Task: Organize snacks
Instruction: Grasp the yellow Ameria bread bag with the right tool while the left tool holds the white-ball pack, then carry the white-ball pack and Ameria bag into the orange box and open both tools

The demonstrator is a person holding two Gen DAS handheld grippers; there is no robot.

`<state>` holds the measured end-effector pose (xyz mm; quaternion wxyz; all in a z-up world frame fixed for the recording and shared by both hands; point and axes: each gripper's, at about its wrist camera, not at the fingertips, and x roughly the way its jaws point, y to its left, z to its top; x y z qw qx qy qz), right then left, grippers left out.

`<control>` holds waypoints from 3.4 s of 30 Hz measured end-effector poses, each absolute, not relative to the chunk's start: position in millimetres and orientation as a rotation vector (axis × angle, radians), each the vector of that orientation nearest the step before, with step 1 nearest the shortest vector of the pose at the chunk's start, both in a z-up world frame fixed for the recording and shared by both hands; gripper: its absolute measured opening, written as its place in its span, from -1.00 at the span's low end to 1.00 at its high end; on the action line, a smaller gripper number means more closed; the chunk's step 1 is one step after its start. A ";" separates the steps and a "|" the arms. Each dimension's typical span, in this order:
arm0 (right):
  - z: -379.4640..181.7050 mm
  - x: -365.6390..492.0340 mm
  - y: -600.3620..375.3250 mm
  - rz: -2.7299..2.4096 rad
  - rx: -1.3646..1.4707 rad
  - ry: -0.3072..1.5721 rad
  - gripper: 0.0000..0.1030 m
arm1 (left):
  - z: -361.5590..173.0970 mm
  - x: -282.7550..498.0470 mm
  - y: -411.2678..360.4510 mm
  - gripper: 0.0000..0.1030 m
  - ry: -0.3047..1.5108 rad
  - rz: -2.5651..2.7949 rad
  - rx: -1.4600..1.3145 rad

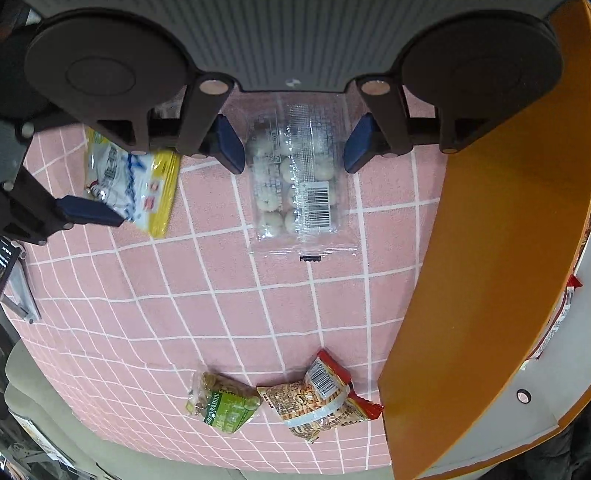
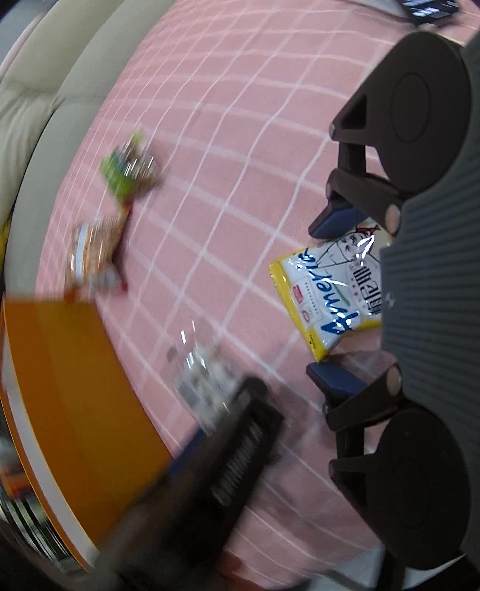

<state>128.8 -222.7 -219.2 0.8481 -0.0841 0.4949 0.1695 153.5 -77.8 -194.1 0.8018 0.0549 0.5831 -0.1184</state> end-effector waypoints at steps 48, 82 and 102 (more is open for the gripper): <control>-172.4 108.4 -223.4 0.253 -0.062 1.008 -0.02 | -122.3 139.6 -81.2 0.13 1.114 -0.248 0.142; -49.1 188.3 -3.4 0.690 -0.329 0.852 -0.02 | -27.0 181.4 130.5 0.13 1.052 -0.114 0.094; -149.9 236.5 34.9 0.716 -0.559 1.105 -0.02 | -134.8 233.6 129.0 0.14 1.357 -0.150 0.122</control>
